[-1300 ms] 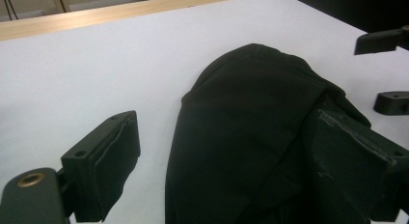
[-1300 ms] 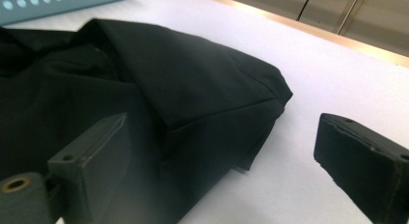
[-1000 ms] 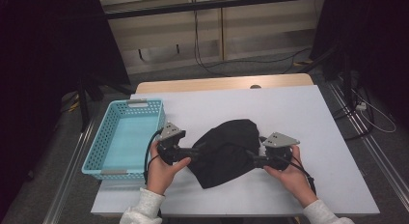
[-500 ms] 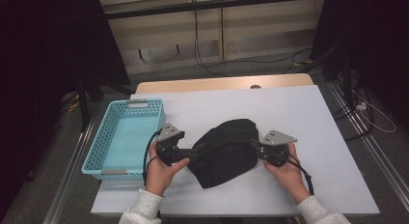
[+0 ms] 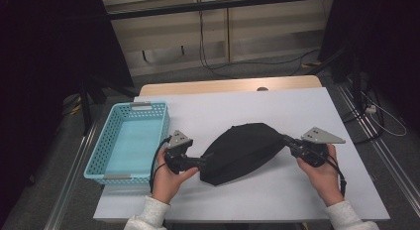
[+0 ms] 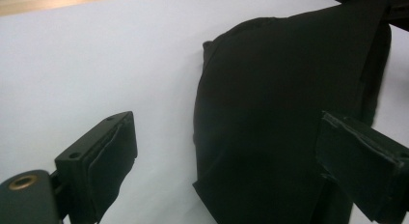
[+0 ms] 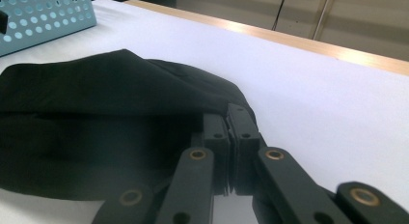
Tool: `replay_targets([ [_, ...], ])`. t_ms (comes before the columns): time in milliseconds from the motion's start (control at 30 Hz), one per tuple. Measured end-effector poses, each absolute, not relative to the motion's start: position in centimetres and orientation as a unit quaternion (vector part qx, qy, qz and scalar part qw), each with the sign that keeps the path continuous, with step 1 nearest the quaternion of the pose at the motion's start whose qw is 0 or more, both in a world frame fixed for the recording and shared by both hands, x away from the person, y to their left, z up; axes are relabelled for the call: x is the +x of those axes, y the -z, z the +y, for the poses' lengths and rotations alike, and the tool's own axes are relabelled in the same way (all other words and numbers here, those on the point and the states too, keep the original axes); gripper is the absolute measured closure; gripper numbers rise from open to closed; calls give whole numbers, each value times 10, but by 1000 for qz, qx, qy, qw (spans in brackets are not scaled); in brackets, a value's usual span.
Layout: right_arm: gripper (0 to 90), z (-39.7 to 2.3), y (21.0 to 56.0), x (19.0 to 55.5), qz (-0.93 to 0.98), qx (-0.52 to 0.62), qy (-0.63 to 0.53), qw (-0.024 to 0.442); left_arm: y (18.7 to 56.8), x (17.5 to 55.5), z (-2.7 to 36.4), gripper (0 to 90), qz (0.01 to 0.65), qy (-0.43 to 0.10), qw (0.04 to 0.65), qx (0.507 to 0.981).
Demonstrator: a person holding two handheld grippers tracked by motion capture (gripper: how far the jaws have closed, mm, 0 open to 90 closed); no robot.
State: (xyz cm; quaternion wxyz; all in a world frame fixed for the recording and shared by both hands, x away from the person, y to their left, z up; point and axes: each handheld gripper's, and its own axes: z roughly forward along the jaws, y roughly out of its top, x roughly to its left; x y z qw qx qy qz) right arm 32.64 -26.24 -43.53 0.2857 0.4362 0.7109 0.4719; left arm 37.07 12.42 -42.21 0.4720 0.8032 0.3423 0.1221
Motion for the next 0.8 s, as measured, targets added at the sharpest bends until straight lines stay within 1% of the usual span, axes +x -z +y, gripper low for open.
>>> replay_targets([
  [533, 883, -273, 438, 322, 709, 447, -459, 294, 446, 362, 106, 75, 327, -97, 443, 829],
  [800, 883, -274, 440, 322, 708, 453, -455, 294, 449, 353, 108, 74, 323, -96, 434, 836],
])
